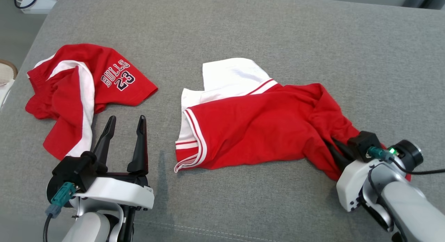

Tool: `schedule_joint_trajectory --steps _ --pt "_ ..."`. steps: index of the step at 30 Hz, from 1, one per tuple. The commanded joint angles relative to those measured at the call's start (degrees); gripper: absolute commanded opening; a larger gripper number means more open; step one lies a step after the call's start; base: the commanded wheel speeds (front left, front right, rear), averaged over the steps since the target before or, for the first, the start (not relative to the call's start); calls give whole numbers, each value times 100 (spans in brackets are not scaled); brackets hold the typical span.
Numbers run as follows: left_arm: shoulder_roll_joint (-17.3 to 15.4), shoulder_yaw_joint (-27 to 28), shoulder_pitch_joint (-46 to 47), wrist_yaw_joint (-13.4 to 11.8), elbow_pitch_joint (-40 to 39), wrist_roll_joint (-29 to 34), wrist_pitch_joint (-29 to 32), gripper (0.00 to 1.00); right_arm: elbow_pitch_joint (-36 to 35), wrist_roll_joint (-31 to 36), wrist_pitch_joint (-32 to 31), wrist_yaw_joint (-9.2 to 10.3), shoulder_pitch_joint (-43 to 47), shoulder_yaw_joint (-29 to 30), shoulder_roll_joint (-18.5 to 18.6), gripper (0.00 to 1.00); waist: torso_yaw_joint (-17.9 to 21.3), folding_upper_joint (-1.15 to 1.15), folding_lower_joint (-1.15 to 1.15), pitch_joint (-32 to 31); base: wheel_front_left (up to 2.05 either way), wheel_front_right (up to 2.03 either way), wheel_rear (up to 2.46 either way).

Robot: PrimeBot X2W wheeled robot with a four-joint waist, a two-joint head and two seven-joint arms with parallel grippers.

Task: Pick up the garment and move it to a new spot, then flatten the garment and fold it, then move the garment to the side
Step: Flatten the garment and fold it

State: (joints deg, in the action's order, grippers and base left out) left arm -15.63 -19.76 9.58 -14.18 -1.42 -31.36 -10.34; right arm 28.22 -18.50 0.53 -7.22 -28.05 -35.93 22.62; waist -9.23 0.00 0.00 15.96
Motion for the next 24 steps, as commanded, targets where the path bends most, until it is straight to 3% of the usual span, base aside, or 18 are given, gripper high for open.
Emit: schedule_joint_trajectory --steps 1,2,3,11,19,24 --pt "-152 232 67 -25 -146 -41 -17 100 -168 16 1 -26 243 11 -26 32 47 0 0 -25 0 0 0" --pt "-166 243 53 -33 -155 -47 -11 100 -252 21 0 -26 328 97 -85 91 77 0 0 -40 0 0 0" --pt "-176 252 43 -27 -169 -64 -6 100 -335 53 30 -26 396 200 -128 100 108 0 0 -57 0 0 0" --pt "-303 320 -41 -94 -241 -64 42 100 -1211 -52 538 -26 1077 1244 -380 100 300 0 0 -306 0 0 0" --pt "-439 416 -176 -282 -381 -8 118 100 -2002 -8 935 -26 1922 3181 -692 100 515 0 0 -534 0 0 0" --pt "-543 492 -279 -372 -447 -2 177 100 -2238 135 937 -26 2246 3601 -907 100 613 0 0 -670 0 0 0"
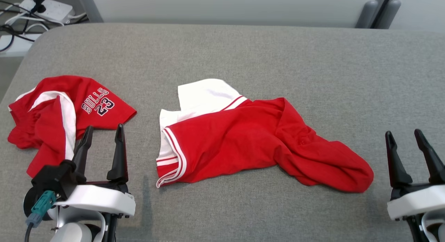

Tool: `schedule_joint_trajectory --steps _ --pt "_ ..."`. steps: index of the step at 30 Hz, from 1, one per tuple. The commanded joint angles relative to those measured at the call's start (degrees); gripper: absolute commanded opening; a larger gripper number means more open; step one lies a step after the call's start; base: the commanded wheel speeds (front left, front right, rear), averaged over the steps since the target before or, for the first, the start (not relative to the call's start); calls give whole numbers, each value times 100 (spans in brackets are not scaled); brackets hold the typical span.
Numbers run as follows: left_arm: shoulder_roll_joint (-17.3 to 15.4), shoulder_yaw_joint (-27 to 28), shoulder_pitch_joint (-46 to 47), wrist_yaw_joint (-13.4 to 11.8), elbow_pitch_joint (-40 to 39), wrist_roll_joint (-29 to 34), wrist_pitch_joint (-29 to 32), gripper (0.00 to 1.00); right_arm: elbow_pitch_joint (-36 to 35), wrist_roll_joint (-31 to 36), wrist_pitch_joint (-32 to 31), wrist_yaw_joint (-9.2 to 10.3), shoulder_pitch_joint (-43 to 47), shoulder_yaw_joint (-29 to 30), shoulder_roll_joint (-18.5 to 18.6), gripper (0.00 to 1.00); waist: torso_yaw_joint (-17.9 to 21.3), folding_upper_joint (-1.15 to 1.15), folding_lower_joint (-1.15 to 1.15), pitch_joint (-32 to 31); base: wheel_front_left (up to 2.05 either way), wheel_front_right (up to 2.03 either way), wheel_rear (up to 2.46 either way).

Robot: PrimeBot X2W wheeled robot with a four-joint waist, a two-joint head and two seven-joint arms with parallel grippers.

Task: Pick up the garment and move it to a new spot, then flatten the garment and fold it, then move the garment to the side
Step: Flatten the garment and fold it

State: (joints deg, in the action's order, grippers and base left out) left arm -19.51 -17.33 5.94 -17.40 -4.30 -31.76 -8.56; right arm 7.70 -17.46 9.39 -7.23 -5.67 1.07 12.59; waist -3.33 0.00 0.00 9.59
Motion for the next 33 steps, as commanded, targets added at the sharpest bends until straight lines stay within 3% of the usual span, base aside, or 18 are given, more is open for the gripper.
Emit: schedule_joint_trajectory --steps 1,9,33 --pt "-171 260 59 -70 -167 41 7 100 -220 45 56 -25 76 -59 50 100 34 0 0 -69 0 0 0" --pt "-264 219 -266 -200 -243 67 140 100 -446 94 -47 -25 768 -266 -277 100 110 0 0 -415 0 0 0" --pt "-413 63 -480 -333 -459 138 394 100 -603 -53 -203 -25 1056 -450 -332 100 66 0 0 -578 0 0 0"
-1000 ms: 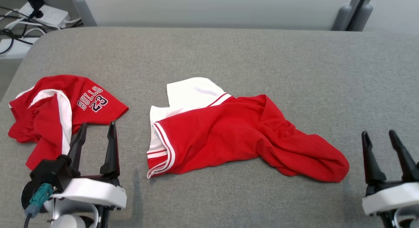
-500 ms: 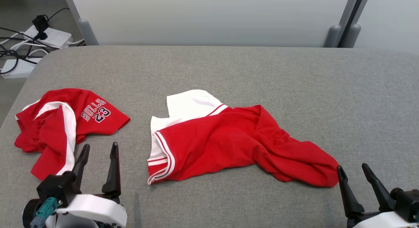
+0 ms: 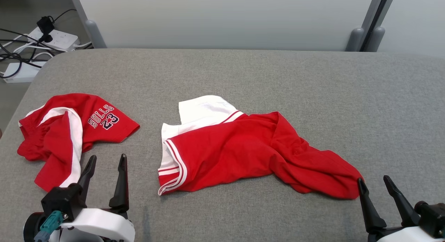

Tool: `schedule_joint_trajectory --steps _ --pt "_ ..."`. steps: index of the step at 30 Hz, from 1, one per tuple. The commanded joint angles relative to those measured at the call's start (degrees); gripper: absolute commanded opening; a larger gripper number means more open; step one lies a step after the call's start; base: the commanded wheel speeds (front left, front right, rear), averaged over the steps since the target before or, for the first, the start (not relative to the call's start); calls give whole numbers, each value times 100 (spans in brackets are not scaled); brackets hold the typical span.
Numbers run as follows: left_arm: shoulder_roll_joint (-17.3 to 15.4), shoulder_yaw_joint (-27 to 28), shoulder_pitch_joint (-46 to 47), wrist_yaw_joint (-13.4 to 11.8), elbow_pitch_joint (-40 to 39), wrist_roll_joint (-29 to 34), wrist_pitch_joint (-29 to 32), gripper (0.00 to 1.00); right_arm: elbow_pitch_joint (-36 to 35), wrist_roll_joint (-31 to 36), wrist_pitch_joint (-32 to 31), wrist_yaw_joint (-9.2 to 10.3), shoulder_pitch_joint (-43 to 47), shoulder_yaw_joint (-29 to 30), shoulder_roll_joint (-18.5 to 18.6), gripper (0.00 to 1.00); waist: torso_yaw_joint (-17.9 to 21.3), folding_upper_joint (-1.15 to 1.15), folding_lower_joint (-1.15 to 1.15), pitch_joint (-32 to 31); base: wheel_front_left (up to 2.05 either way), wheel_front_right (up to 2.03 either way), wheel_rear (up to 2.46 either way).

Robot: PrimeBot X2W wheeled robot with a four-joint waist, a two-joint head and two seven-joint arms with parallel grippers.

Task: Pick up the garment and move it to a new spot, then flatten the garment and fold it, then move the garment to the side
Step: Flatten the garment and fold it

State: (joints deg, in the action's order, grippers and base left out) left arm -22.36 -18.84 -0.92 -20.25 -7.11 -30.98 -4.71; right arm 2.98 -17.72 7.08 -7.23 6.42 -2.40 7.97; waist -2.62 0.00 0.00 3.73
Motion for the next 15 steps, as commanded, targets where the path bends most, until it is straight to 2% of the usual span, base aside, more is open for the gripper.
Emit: schedule_joint_trajectory --steps 1,8,10,15 --pt "-129 210 217 -49 -180 64 8 100 -134 -24 29 -25 -171 -92 138 100 -12 0 0 15 0 0 0" --pt "-113 197 314 -72 -254 86 -20 100 28 -215 -139 -25 -696 72 238 100 -41 0 0 214 0 0 0" --pt "-90 174 367 -60 -267 94 -43 100 164 -213 -250 -25 -991 27 421 100 -68 0 0 321 0 0 0" --pt "17 106 560 -1 -246 97 -150 100 457 -746 -698 -25 -1765 -313 925 100 -219 0 0 666 0 0 0"
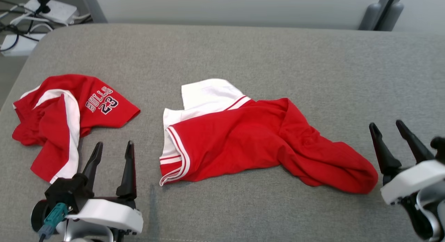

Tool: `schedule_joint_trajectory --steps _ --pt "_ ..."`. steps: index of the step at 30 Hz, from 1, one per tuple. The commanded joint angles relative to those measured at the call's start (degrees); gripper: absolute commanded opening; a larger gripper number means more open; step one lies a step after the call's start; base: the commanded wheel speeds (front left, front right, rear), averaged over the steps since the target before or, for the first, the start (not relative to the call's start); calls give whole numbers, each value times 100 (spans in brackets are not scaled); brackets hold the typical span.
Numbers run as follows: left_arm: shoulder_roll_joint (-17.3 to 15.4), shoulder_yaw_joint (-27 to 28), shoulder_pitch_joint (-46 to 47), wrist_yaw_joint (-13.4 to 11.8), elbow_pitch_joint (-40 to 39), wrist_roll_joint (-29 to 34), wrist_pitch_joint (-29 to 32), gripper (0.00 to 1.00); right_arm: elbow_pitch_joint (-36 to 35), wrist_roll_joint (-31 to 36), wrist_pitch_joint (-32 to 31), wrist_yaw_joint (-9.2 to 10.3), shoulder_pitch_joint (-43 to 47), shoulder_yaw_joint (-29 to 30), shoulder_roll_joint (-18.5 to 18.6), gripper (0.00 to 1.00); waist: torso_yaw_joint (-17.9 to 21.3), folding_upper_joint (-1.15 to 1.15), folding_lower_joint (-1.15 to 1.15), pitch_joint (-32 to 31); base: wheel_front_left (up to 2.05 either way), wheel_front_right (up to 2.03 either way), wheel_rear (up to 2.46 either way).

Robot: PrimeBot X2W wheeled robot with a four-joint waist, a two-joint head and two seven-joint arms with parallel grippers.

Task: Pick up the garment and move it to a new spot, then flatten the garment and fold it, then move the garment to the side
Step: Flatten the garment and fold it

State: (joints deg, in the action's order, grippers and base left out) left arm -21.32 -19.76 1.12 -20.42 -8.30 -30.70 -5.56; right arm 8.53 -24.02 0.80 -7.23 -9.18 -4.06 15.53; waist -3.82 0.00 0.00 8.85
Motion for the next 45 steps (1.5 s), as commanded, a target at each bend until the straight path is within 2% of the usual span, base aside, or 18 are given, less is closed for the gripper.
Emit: schedule_joint_trajectory --steps 1,8,13,19,26,27,28,29,31,32,33,40,45 --pt "-53 183 406 33 -111 61 -89 100 -63 -183 -177 -25 -362 -254 340 100 -138 0 0 230 0 0 0" --pt "148 199 690 143 108 -40 -362 100 18 -916 -1026 -25 -1070 -1046 1257 100 -415 0 0 618 0 0 0" --pt "240 186 800 207 259 -67 -511 100 -130 -1191 -1430 -25 -1116 -1623 1690 100 -547 0 0 764 0 0 0" --pt "318 193 858 247 384 -100 -620 100 -292 -1308 -1566 -25 -1090 -2014 1863 100 -577 0 0 875 0 0 0" --pt "371 179 924 303 522 -118 -699 100 -329 -1271 -1590 -25 -1113 -2371 1875 100 -601 0 0 949 0 0 0" --pt "376 176 931 308 537 -120 -705 100 -314 -1244 -1592 -25 -1123 -2415 1876 96 -604 0 0 953 0 0 0" --pt "379 176 937 313 546 -123 -712 100 -292 -1232 -1593 -25 -1131 -2446 1863 82 -604 0 0 961 0 0 0" --pt "380 176 943 316 554 -124 -717 100 -271 -1242 -1581 -25 -1141 -2462 1834 55 -603 0 0 969 0 0 0" --pt "380 173 960 322 570 -126 -724 100 -223 -1231 -1575 -25 -1169 -2522 1802 39 -602 0 0 986 0 0 0" --pt "380 171 969 326 576 -127 -727 100 -204 -1240 -1544 -25 -1186 -2533 1776 16 -601 0 0 994 0 0 0" --pt "380 169 977 329 583 -128 -730 100 -175 -1235 -1534 -25 -1202 -2550 1766 0 -597 0 0 999 0 0 0" --pt "381 181 988 319 611 -137 -755 100 -202 -1097 -1003 -25 -1175 -2321 1774 0 -568 0 0 1003 0 0 0" --pt "367 223 938 285 598 -151 -774 100 -433 -847 -391 -25 -920 -1704 1714 0 -445 0 0 969 0 0 0"
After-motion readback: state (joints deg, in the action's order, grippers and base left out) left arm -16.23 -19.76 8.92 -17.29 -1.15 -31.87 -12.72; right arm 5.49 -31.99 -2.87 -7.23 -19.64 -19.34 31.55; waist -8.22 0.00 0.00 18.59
